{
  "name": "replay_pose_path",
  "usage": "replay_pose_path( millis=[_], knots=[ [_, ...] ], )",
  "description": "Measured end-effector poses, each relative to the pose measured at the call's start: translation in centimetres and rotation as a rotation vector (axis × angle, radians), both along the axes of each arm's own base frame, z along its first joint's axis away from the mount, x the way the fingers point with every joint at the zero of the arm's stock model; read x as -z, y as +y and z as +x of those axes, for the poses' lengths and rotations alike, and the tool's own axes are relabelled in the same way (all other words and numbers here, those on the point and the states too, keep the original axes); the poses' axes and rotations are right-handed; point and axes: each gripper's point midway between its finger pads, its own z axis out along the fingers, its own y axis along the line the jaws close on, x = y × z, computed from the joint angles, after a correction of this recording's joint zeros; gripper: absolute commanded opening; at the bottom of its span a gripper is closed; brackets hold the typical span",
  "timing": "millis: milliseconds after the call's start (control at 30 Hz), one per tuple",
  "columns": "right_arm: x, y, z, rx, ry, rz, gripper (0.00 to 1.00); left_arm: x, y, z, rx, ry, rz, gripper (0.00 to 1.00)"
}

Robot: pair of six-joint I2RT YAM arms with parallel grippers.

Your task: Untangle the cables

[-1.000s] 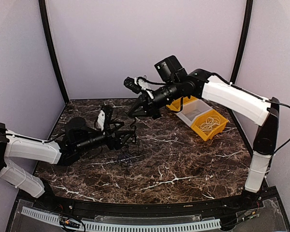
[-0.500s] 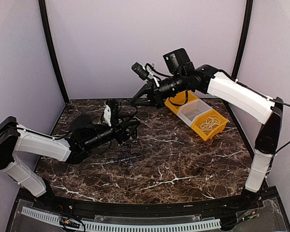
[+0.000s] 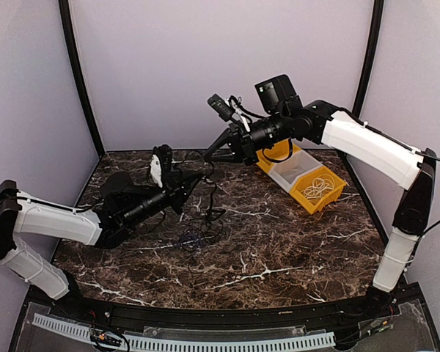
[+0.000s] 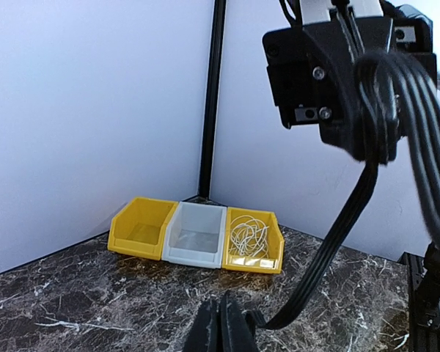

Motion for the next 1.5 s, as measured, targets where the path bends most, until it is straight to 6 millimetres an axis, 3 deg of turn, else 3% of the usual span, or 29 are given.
replay_pose_path(
  millis=[233,367,533,733,900,967,1100,1200,1333,1500],
  knots=[
    [1.0,-0.3,1.0,0.035,-0.004,-0.022,0.0,-1.6,1.1,-1.0,0.0,-0.001,-0.001,0.07],
    [1.0,-1.4,3.5,0.105,-0.021,-0.025,0.0,-1.5,2.7,-2.1,-0.011,0.021,0.021,0.07],
    [1.0,-4.2,7.9,0.227,-0.031,-0.03,0.0,-0.4,5.8,-3.8,-0.059,0.06,0.044,0.07],
    [2.7,-4.3,6.9,0.206,0.006,-0.056,0.0,1.1,9.3,-4.9,-0.15,0.096,0.06,0.06],
    [4.2,-3.8,5.9,0.182,0.028,-0.075,0.0,1.4,10.9,-5.3,-0.203,0.115,0.056,0.08],
    [4.4,-3.8,5.8,0.181,0.026,-0.075,0.0,1.7,11.3,-5.1,-0.225,0.13,0.061,0.13],
    [3.5,-5.4,7.9,0.266,-0.024,-0.069,0.0,3.1,13.3,-4.2,-0.341,0.188,0.085,0.43],
    [2.3,-7.0,9.6,0.331,-0.062,-0.05,0.0,3.3,14.5,-3.9,-0.4,0.204,0.082,0.49],
    [1.9,-6.7,9.4,0.333,-0.073,-0.042,0.0,3.4,14.4,-3.8,-0.401,0.205,0.085,0.5],
    [1.5,-5.1,8.1,0.319,-0.049,-0.027,0.0,3.0,11.2,-3.7,-0.276,0.204,0.098,0.48]
  ],
)
